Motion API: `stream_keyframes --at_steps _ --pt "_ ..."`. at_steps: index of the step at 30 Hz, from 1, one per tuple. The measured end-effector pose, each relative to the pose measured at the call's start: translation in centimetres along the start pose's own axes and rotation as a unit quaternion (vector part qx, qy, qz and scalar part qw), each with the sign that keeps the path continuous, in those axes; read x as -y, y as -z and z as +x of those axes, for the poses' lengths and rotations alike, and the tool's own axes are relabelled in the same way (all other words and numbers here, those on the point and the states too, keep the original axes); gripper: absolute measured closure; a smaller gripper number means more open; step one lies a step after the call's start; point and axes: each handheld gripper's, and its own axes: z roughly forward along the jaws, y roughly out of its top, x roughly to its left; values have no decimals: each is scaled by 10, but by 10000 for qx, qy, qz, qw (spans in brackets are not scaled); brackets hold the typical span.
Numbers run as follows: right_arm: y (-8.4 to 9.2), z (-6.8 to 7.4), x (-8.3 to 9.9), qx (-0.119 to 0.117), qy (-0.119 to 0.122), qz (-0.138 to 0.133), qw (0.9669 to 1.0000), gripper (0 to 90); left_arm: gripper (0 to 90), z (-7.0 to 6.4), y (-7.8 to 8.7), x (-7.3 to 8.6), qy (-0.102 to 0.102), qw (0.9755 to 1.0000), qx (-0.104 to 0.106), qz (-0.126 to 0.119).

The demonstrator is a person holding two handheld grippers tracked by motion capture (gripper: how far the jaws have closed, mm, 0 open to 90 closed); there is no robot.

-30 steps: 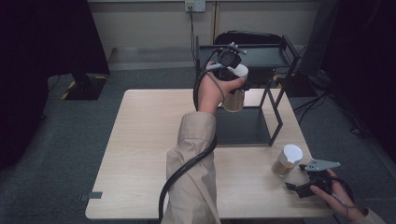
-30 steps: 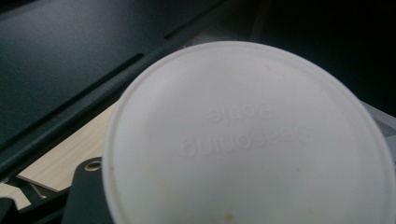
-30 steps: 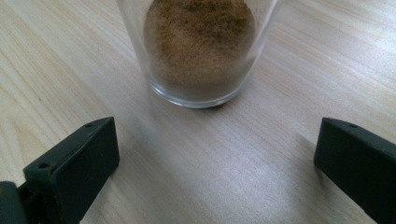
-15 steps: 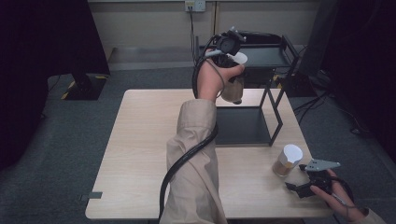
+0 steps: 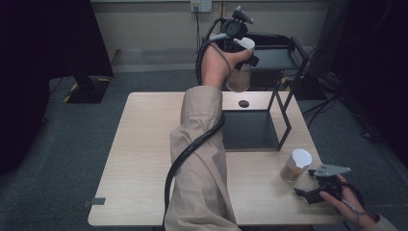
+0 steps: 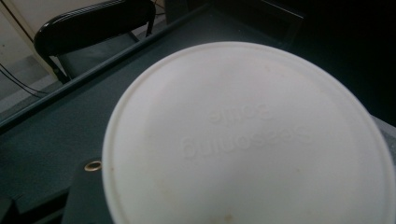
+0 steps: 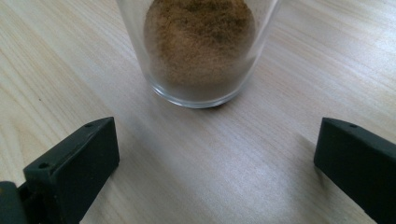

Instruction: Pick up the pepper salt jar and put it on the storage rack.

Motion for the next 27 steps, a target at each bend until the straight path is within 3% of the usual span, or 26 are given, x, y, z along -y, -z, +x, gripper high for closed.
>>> stream_keyframes --at_steps 14,27 --pt "0 0 0 0 0 -3 10000 0 345 5 10 -23 36 9999 -114 -45" --pt "0 0 0 -5 2 1 10000 0 345 8 1 -50 -23 9996 -256 -73"
